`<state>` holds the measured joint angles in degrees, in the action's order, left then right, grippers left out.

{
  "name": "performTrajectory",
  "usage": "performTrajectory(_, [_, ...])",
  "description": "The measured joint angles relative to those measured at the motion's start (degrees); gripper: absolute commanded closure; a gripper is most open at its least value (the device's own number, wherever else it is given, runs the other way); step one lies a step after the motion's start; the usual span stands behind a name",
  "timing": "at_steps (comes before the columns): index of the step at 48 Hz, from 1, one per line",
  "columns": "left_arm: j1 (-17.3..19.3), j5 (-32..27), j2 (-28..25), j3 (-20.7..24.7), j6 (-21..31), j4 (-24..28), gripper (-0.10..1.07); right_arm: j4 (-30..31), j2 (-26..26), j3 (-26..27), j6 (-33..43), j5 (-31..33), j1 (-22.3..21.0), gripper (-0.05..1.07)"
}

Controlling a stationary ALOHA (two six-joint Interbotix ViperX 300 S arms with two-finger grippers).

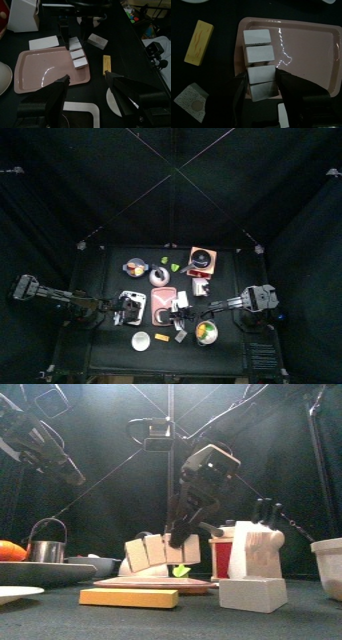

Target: Place white sushi roll in cutting orientation

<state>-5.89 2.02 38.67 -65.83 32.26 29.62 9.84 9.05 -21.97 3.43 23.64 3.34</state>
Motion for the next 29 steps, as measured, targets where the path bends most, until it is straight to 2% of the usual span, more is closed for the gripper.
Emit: performTrajectory(29, [-0.09,1.05,0.00,-0.44,-0.35,-1.23,0.05,-9.32,-4.57,-0.44,5.98,-2.20,-0.97,0.53])
